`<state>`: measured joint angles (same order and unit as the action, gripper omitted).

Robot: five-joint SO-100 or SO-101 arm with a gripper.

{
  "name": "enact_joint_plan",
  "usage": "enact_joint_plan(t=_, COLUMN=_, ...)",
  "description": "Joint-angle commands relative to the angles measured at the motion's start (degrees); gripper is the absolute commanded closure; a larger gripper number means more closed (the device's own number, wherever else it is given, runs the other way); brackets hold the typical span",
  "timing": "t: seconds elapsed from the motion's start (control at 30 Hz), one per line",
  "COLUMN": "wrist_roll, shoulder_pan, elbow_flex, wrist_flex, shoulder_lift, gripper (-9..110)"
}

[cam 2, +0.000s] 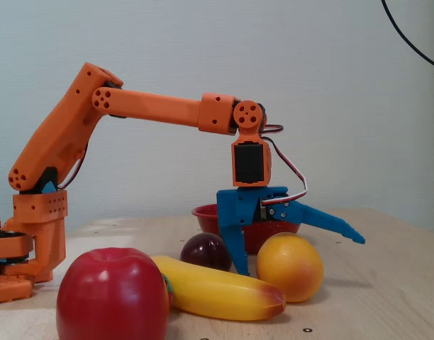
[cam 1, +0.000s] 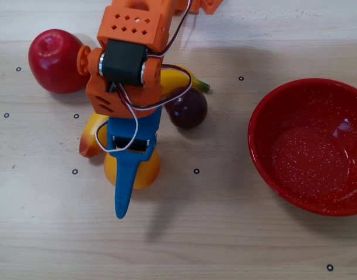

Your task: Put the peach in the red bowl.

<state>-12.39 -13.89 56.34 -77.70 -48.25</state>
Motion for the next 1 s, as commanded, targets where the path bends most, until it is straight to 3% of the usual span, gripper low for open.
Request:
enact_joint_plan(t=0.0, wrist_roll=1.23, shoulder_pan=0.97, elbow_flex=-4.83, wrist_flex=1.23, shoulder_lift=-2.37, gripper=36)
enact_joint_plan(t=0.97, wrist_roll=1.49, shoulder_pan=-1.67, elbow_flex=-5.63, wrist_flex=0.53, shoulder_lift=-2.02, gripper=36)
